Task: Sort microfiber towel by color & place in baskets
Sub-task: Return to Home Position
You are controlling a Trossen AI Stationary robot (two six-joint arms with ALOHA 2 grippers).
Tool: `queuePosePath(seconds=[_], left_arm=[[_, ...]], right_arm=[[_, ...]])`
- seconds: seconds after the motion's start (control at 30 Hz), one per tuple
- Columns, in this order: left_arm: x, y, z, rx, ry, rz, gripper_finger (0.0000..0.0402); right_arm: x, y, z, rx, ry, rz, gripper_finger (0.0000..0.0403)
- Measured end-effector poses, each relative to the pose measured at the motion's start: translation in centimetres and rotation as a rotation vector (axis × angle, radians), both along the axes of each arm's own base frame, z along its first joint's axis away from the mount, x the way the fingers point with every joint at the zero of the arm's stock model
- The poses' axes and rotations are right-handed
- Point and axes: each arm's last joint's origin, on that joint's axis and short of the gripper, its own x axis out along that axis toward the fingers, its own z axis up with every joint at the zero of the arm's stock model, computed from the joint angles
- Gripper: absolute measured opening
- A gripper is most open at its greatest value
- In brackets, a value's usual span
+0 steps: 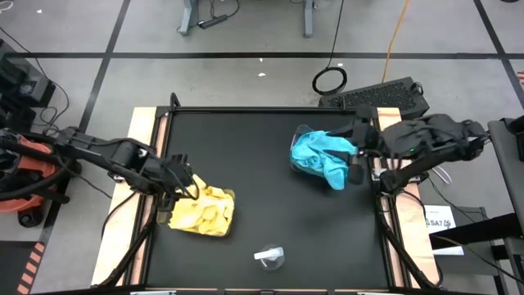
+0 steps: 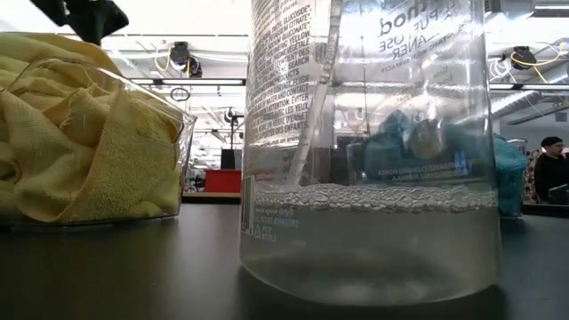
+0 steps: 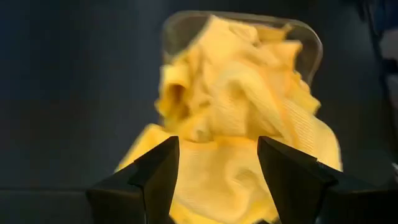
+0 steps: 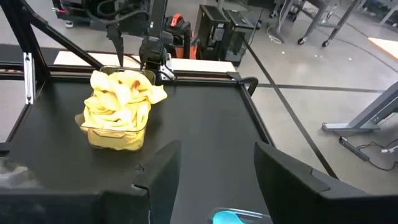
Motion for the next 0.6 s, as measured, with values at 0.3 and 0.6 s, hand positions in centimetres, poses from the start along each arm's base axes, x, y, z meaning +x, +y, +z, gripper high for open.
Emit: queuePosePath(seconds=[0.3, 0.6], left_arm=[[-2.8, 1.5, 2.6, 0.105, -0.290, 0.137, 0.0226], [-5.6, 3.0, 4.6, 0.172, -0.567, 0.315, 0.0226]], right_arm=[[-4.1, -1.3, 1.1, 0.009, -0.055, -0.003, 0.0196], [-7.0, -2.1, 1.2, 0.019, -0.090, -0.003, 0.0196]])
